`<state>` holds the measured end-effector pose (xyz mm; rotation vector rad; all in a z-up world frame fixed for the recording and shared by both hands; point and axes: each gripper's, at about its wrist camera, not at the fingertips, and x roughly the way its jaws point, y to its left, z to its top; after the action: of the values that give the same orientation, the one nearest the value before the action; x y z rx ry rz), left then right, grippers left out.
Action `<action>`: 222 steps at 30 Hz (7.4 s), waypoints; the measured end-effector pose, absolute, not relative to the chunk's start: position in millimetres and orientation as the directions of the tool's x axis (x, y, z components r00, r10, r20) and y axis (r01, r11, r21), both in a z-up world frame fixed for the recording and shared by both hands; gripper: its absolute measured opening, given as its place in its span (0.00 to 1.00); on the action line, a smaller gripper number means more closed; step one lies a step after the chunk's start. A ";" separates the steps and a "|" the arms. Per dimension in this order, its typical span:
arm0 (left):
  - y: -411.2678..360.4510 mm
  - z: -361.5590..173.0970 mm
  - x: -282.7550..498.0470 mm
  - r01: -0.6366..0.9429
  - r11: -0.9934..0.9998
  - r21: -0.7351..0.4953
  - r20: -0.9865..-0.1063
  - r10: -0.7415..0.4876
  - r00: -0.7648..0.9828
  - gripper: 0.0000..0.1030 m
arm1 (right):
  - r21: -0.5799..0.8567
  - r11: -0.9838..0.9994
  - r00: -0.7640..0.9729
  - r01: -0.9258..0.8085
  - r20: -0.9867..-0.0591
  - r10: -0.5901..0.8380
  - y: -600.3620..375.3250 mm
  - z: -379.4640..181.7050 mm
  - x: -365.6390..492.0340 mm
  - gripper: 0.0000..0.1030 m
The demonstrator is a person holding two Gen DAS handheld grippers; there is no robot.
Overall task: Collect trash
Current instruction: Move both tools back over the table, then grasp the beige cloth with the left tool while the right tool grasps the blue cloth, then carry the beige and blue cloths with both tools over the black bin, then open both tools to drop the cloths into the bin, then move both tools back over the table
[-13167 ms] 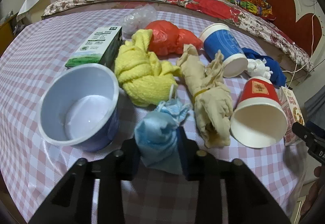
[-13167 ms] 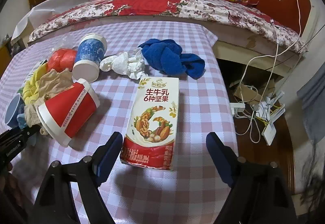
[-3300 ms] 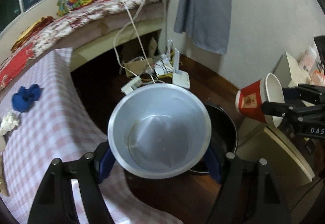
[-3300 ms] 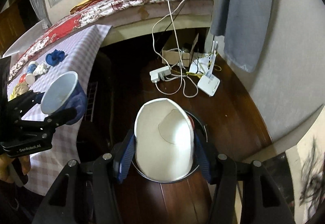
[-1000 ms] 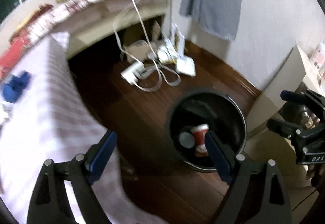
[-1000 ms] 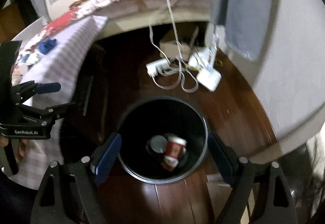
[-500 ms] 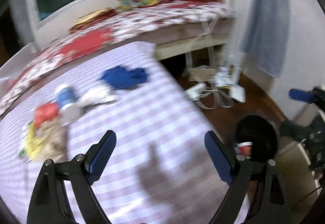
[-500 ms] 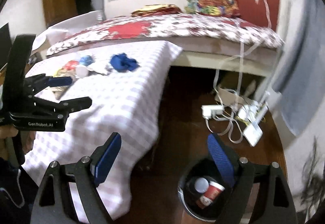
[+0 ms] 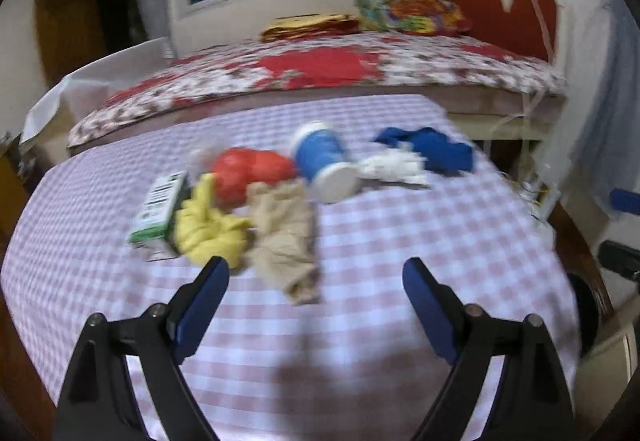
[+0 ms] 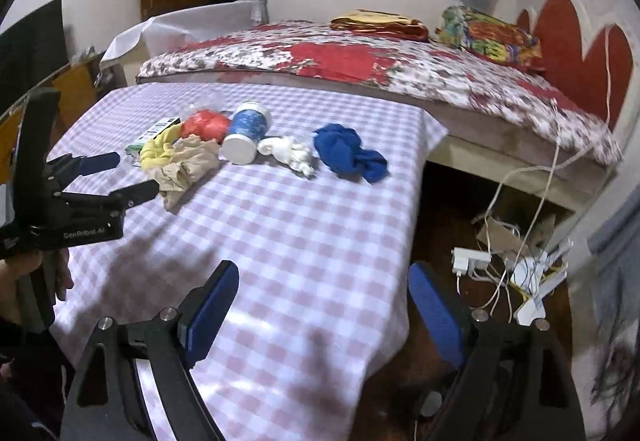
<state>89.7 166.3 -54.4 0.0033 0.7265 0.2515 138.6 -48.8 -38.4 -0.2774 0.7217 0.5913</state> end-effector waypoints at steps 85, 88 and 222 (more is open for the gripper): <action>142.7 -49.8 139.7 -0.037 0.993 -0.114 -0.680 -0.050 0.732 0.21 | 0.064 0.925 0.666 -0.374 -0.676 0.316 -130.2 -30.4 192.9 0.14; 127.1 -49.0 141.2 -0.005 0.994 -0.113 -0.679 -0.074 0.730 0.21 | 0.070 0.939 0.674 -0.336 -0.679 0.291 -148.5 -32.5 185.8 0.14; 227.7 -56.5 85.3 -0.290 0.956 -0.044 -0.692 0.181 0.699 0.93 | 0.036 0.793 0.520 -0.609 -0.737 0.433 1.2 -27.7 168.6 1.00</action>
<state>85.3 227.7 -56.5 -0.1541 0.7527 0.2635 168.6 1.2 -27.7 -0.2384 0.8101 0.6312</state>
